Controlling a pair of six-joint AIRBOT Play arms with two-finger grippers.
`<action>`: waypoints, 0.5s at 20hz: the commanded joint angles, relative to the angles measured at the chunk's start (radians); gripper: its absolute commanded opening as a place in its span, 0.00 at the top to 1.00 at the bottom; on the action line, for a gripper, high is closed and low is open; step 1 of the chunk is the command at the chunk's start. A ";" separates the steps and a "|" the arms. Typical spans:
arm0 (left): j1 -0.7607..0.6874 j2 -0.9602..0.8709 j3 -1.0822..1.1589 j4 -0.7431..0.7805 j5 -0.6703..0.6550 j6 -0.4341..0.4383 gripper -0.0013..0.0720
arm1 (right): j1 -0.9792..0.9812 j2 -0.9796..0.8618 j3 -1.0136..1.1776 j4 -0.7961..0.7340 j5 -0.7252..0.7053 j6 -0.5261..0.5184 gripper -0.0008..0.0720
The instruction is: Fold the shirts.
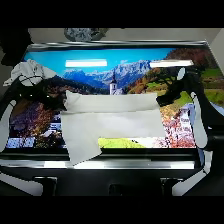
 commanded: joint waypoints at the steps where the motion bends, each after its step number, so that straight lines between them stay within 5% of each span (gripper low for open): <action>1: -0.024 0.000 -0.060 0.023 -0.023 -0.039 0.93 | 0.001 -0.041 -0.006 0.076 0.058 0.053 0.93; 2: -0.023 0.000 -0.058 0.023 -0.019 -0.050 0.85 | 0.001 -0.039 -0.005 0.072 0.057 0.069 0.85; 4: -0.004 0.005 -0.039 0.023 -0.052 -0.048 0.40 | -0.015 -0.010 0.000 0.048 0.071 0.064 0.29; 10: 0.141 0.161 -0.168 0.023 -0.121 0.014 0.35 | -0.234 0.130 -0.020 0.038 0.319 -0.031 0.25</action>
